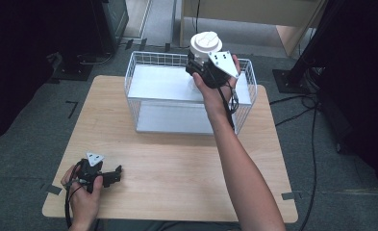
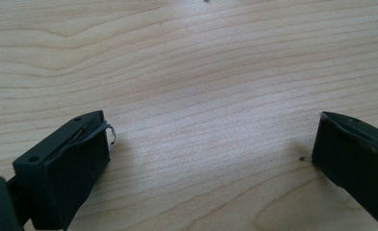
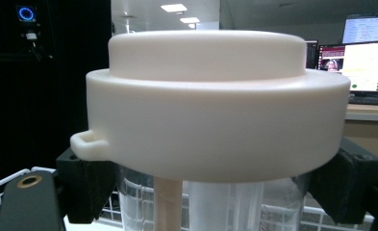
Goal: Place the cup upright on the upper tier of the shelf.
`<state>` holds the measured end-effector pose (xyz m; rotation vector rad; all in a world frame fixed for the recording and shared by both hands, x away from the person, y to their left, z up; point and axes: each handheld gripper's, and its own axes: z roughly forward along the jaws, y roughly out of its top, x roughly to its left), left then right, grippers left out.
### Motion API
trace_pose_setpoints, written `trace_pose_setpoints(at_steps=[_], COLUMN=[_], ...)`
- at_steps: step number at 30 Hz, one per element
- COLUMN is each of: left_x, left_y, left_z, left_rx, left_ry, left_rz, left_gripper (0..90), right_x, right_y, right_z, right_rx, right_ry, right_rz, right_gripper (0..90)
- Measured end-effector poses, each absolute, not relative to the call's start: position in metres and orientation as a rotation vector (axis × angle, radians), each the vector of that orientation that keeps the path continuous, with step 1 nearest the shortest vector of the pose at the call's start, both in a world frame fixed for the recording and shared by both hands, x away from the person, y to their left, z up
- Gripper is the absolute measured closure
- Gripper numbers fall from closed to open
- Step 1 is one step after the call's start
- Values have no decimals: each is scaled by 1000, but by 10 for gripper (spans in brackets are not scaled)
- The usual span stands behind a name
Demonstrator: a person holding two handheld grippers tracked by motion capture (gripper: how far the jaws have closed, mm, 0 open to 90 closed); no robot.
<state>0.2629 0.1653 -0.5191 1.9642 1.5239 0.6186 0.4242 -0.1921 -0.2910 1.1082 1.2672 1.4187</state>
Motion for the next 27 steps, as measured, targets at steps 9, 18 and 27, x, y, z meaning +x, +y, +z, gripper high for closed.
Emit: trace_pose_setpoints(at_steps=[9, 18, 27], left_x=[263, 263, 263], left_y=[165, 165, 165], left_z=[-519, -519, -519], left_rx=[1967, 1964, 1964], left_ry=[1523, 1524, 1524], left_rz=[619, 619, 619], left_gripper=[0, 0, 0], right_x=[425, 420, 403], right_y=[-189, -196, -206], right_z=[-292, -295, -310], right_rx=[1085, 1094, 1073], right_ry=[1301, 1399, 1429], right_rz=[1435, 1429, 1436], right_gripper=[145, 0, 0])
